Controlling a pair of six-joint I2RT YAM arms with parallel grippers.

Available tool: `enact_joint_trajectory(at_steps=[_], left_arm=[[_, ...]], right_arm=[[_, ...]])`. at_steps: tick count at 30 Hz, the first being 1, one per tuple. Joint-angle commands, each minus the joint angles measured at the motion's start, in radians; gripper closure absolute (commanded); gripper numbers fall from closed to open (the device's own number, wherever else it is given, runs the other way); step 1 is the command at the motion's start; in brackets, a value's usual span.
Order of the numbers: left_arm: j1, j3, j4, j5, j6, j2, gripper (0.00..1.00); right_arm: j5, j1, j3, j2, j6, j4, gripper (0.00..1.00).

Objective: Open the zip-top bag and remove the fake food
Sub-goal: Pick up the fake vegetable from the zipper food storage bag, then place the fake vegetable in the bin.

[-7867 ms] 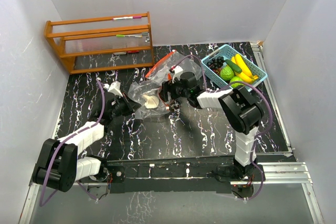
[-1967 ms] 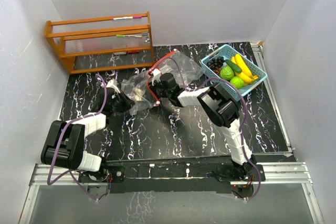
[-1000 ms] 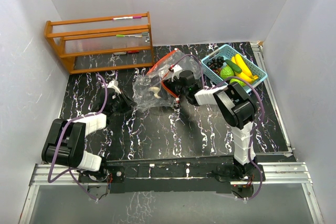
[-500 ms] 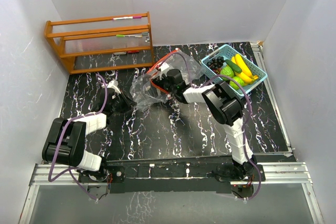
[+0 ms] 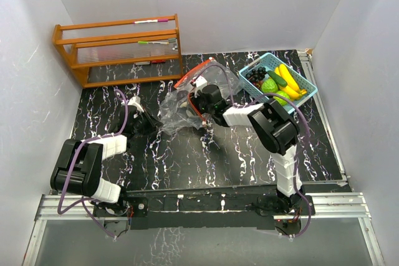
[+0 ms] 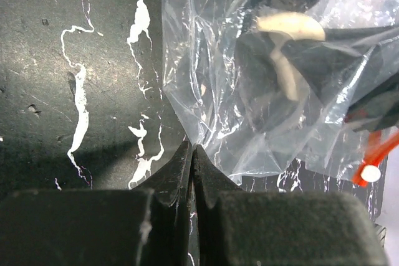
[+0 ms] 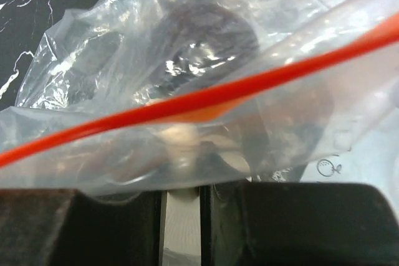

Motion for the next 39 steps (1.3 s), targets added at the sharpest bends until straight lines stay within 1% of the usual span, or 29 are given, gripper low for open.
enact_joint_trajectory(at_steps=[1, 4, 8, 11, 16, 21, 24, 27, 31, 34, 35, 37, 39], left_arm=[[0.007, -0.005, 0.034, 0.009, -0.014, 0.0, 1.0], [0.01, -0.012, 0.034, -0.012, -0.021, -0.004, 1.0], [0.031, -0.018, 0.016, -0.053, -0.026, -0.001, 1.0], [0.042, -0.026, 0.033, -0.045, -0.04, -0.003, 1.0], [0.042, -0.036, 0.061, -0.026, -0.056, -0.005, 1.0], [0.042, -0.047, 0.053, -0.023, -0.048, -0.028, 1.0], [0.042, -0.052, 0.044, -0.024, -0.033, -0.047, 1.0], [0.043, -0.059, 0.041, -0.02, -0.029, -0.054, 1.0], [0.043, -0.068, 0.035, -0.015, -0.026, -0.067, 1.0], [0.042, -0.068, 0.024, -0.012, -0.022, -0.076, 1.0], [0.042, -0.067, 0.018, -0.013, -0.02, -0.076, 1.0], [0.042, -0.064, 0.012, -0.016, -0.018, -0.076, 1.0], [0.042, -0.059, 0.006, -0.014, -0.016, -0.102, 1.0]], right_arm=[[-0.05, -0.064, -0.056, -0.127, 0.089, -0.027, 0.87], [-0.116, -0.117, -0.118, -0.197, 0.131, -0.014, 0.87], [-0.256, -0.21, -0.213, -0.288, 0.186, 0.025, 0.87], [-0.271, -0.269, -0.273, -0.371, 0.205, 0.036, 0.87], [-0.183, -0.358, -0.297, -0.486, 0.233, 0.024, 0.87], [0.102, -0.463, -0.296, -0.549, 0.3, 0.0, 0.9], [0.169, -0.538, -0.237, -0.517, 0.285, -0.024, 0.9], [0.144, -0.592, -0.158, -0.445, 0.274, -0.051, 0.9], [0.206, -0.624, -0.079, -0.37, 0.242, -0.063, 0.9], [0.158, -0.63, -0.015, -0.281, 0.223, -0.086, 0.89], [0.146, -0.63, 0.006, -0.263, 0.219, -0.102, 0.86], [0.13, -0.63, 0.039, -0.237, 0.218, -0.135, 0.72], [0.132, -0.63, 0.032, -0.239, 0.223, -0.141, 0.48]])
